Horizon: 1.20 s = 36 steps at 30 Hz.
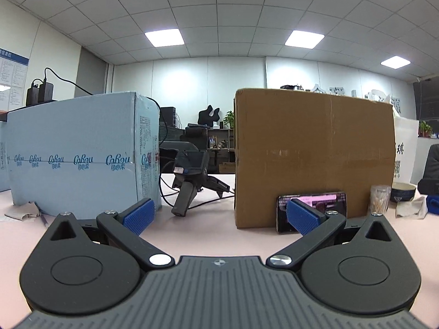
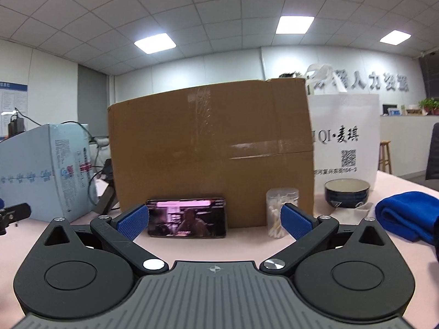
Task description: Fold clothes
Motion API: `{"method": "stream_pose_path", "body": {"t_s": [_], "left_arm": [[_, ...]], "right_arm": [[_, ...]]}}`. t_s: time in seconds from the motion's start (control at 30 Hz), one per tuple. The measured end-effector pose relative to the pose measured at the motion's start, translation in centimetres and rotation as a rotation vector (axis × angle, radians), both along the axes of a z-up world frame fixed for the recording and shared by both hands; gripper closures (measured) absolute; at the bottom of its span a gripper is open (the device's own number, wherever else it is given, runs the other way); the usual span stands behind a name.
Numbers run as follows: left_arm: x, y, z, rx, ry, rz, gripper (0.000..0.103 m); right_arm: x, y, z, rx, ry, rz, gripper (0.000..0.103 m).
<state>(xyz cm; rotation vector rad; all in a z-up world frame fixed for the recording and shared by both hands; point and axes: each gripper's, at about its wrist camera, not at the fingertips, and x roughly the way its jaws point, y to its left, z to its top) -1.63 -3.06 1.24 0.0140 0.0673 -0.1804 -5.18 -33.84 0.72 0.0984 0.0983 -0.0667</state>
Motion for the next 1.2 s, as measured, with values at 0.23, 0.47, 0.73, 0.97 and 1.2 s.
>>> {"method": "stream_pose_path", "body": {"t_s": [0.23, 0.47, 0.73, 0.97, 1.2], "left_arm": [[-0.2, 0.2, -0.8, 0.020, -0.031, 0.080, 0.000], [-0.8, 0.1, -0.9, 0.030, -0.079, 0.132, 0.000], [-0.8, -0.5, -0.9, 0.068, -0.075, 0.141, 0.000], [-1.0, -0.7, -1.0, 0.076, -0.079, 0.100, 0.000], [-0.7, -0.2, -1.0, 0.053, -0.066, 0.090, 0.000]], "right_arm": [[0.0, -0.4, -1.2, -0.057, -0.011, -0.056, 0.000], [-1.1, 0.1, -1.4, -0.102, -0.089, -0.074, 0.000], [-2.0, 0.5, -1.4, -0.130, -0.131, -0.113, 0.000], [-1.8, 0.4, -1.5, -0.116, -0.112, -0.103, 0.000], [-1.7, 0.3, -1.5, -0.105, -0.099, -0.100, 0.000]]}}
